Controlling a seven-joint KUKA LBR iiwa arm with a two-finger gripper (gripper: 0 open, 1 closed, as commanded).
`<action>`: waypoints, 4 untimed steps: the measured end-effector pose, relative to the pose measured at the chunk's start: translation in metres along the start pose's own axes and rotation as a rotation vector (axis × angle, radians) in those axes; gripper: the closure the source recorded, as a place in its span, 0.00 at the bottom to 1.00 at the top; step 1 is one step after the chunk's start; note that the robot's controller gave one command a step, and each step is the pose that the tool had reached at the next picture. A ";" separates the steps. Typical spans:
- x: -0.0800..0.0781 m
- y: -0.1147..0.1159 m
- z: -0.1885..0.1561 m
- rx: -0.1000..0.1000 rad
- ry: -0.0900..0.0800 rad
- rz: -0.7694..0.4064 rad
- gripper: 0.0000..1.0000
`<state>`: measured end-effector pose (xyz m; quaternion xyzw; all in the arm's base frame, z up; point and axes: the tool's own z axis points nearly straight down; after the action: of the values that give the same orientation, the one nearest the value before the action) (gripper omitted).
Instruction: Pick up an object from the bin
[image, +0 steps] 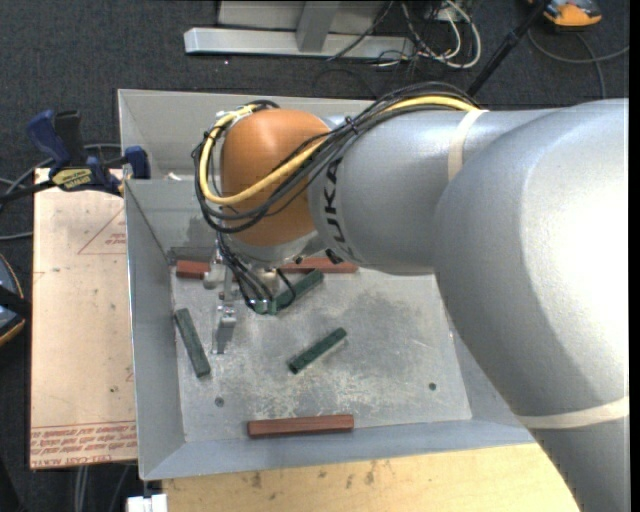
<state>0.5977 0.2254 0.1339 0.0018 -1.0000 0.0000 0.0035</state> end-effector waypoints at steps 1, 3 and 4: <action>-0.002 -0.001 -0.005 -0.001 -0.007 0.003 0.00; -0.001 -0.069 -0.007 0.002 -0.008 -0.217 0.00; 0.003 -0.080 0.024 -0.001 -0.011 -0.271 0.00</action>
Offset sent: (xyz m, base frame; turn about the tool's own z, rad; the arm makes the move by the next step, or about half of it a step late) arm -0.0078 -0.0739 0.0022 -0.0923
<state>0.5948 0.1450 0.1100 0.1370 -0.9906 -0.0010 -0.0022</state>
